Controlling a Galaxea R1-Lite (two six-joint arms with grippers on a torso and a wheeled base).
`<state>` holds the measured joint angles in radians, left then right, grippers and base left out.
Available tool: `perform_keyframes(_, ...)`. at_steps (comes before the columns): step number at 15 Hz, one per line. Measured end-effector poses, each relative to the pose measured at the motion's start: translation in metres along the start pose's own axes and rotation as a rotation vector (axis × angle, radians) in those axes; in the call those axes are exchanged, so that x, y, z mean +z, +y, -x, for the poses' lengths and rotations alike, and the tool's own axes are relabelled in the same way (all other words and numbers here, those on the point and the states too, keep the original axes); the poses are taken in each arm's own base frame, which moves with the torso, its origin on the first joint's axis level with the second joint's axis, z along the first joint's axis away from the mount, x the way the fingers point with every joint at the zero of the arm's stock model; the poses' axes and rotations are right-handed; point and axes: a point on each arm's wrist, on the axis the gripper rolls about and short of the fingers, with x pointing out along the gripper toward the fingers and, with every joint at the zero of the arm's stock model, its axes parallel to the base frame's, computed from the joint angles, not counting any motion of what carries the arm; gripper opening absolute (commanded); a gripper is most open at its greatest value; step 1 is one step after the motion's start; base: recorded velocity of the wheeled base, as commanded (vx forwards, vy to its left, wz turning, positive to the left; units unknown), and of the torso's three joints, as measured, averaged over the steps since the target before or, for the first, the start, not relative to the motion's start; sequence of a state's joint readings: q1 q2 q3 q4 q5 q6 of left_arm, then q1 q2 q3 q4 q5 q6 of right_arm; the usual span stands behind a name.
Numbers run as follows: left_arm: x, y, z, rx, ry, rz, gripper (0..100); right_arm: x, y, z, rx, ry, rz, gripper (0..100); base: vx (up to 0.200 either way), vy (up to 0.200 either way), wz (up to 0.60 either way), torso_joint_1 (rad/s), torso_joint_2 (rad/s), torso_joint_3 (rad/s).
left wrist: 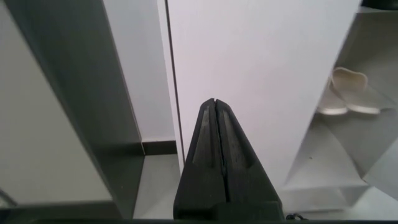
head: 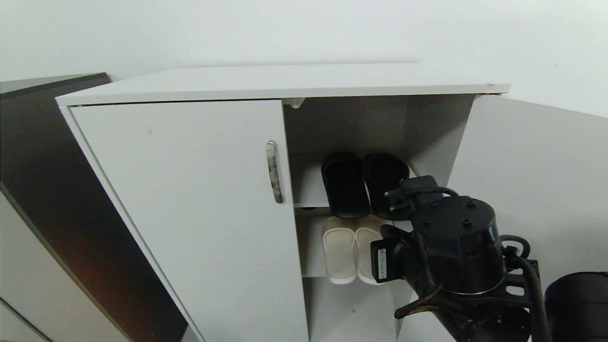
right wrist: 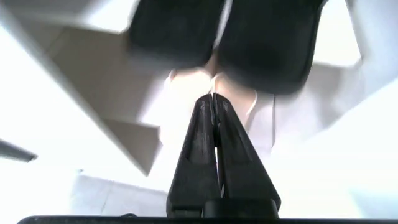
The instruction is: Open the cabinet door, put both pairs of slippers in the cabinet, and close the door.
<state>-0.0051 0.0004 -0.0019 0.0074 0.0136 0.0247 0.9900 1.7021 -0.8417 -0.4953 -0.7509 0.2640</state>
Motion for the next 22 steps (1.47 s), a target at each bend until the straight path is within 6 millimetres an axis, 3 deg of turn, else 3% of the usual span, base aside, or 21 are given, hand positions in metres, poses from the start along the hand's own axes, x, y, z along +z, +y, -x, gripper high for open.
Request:
perform_keyframes(17, 0.0, 0.0, 0.0, 0.0, 0.002, 0.0, 0, -0.008, -0.004, 0.001, 0.001, 0.001, 0.006, 0, -0.2, 0.0, 0.0, 0.003, 0.0, 0.002)
perform_keyframes(22, -0.001, 0.0, 0.0, 0.001, 0.002, 0.0, 0, -0.013, -0.005, 0.001, 0.007, 0.009, 0.011, 0, 0.0, 0.0, 0.0, 0.0, 0.0, 0.0)
